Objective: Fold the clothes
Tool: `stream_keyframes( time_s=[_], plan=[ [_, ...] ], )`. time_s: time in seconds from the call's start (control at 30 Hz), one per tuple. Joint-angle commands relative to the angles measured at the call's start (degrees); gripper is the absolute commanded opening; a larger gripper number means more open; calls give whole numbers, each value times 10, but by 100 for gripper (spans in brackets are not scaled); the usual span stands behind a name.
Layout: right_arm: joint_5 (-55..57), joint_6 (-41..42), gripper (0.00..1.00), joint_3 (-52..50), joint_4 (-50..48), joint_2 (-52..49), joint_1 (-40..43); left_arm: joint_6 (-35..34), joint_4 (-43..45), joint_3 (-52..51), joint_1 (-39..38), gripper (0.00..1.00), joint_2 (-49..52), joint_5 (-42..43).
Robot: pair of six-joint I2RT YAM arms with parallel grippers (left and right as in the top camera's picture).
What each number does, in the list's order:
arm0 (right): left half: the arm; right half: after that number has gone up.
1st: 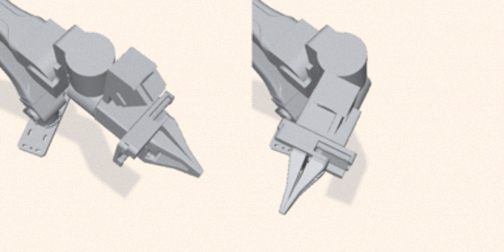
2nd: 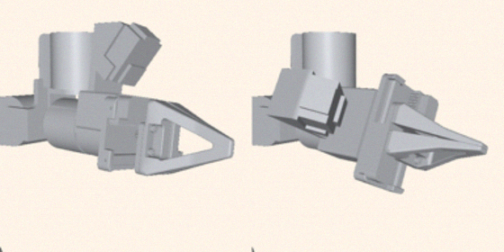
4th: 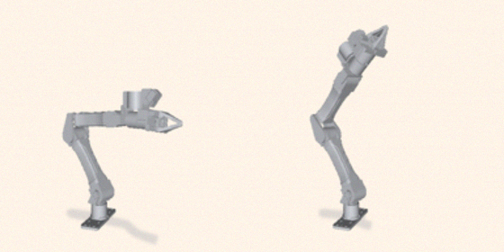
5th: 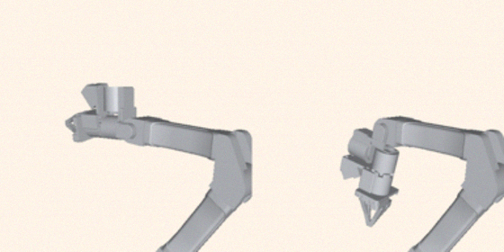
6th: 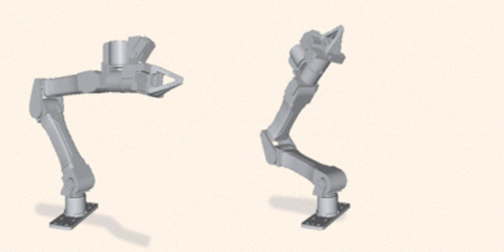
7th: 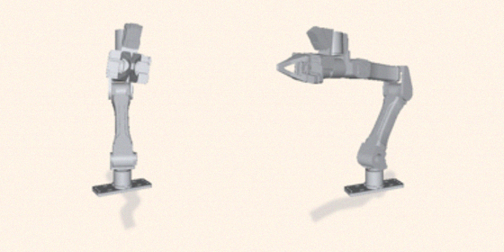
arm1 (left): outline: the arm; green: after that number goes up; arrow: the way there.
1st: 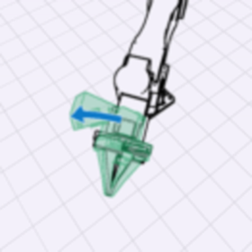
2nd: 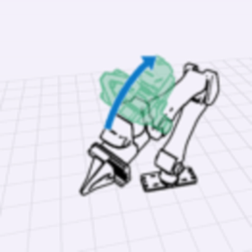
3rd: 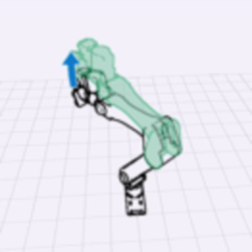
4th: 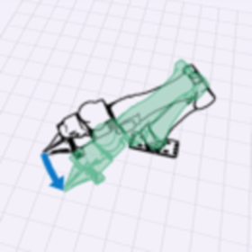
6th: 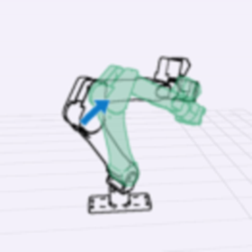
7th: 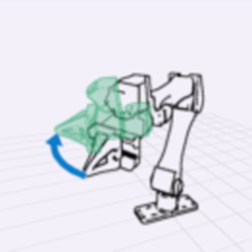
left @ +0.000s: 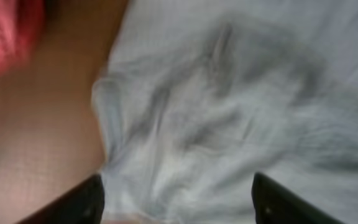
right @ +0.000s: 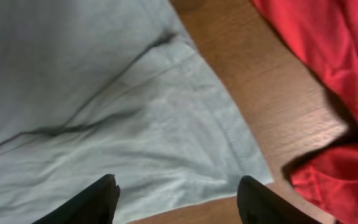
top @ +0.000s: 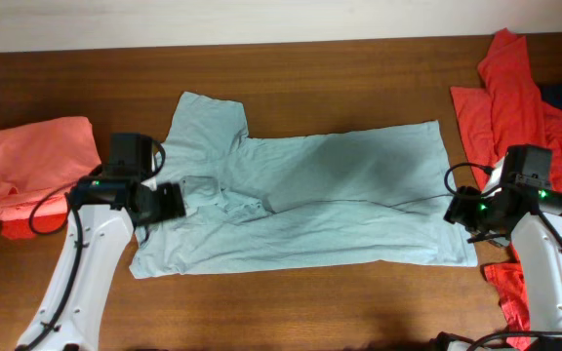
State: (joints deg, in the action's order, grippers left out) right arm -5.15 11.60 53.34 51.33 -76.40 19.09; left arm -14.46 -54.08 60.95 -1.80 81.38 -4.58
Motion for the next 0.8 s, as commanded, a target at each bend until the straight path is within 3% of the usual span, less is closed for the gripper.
stream_keyframes(
  time_s=[0.0,0.17,0.27,0.37,0.43,0.53,0.6,0.63,0.77],
  plan=[
    [-35,-15,67,2,-2,8,-3,43,104,2,4,79,-1,61],
    [-35,-31,67,2,-11,8,-36,58,149,23,6,79,69,85],
    [-34,-38,67,2,-13,8,-61,102,183,34,8,80,110,82],
    [-32,-39,67,2,-14,8,-75,118,269,41,20,94,146,83],
    [-33,-41,67,2,-14,8,-78,154,373,51,31,94,187,100],
    [-33,-41,67,2,-13,8,-78,180,460,60,31,93,226,97],
    [-33,-41,67,2,-13,8,-78,180,513,63,31,89,254,98],
    [-33,-41,67,2,-13,8,-78,180,547,63,31,82,274,100],
    [-33,-41,67,2,-12,8,-78,180,603,63,31,74,325,100]
  ],
)
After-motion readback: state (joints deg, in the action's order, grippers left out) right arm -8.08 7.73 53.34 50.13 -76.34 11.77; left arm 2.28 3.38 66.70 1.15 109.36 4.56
